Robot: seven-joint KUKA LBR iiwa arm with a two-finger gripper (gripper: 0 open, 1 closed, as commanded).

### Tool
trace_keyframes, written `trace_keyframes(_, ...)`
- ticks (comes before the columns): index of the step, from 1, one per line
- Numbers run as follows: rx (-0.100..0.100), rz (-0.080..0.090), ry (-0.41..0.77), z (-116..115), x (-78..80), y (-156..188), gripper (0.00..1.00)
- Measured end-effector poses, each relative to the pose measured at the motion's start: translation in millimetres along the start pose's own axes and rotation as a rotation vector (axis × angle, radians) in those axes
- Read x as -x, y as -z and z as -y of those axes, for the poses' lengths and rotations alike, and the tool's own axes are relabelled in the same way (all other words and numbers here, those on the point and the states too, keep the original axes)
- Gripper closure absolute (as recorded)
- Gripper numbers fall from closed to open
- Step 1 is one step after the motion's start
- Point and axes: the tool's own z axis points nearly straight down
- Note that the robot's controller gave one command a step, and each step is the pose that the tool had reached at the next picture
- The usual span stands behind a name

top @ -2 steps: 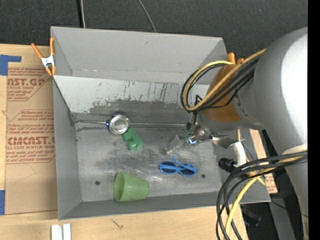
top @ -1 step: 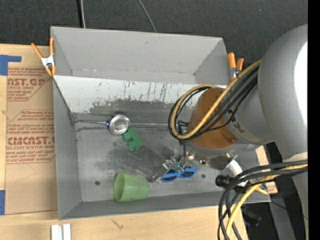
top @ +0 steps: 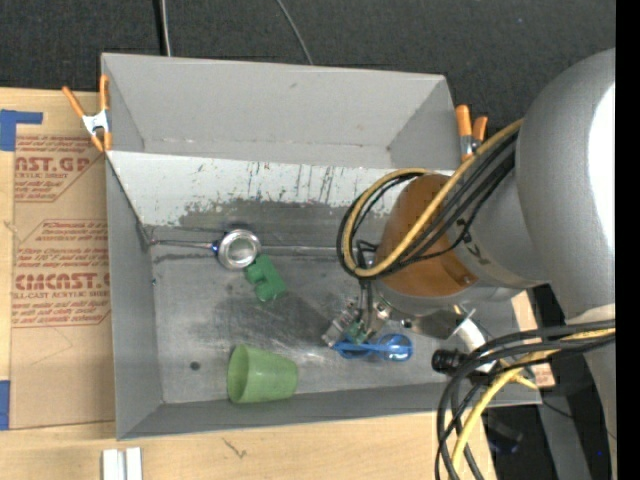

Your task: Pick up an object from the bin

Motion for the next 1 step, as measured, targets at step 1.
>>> trace_keyframes(1, 0.007, 0.006, 0.041, 5.6, -4.0, 134.7, 1.0)
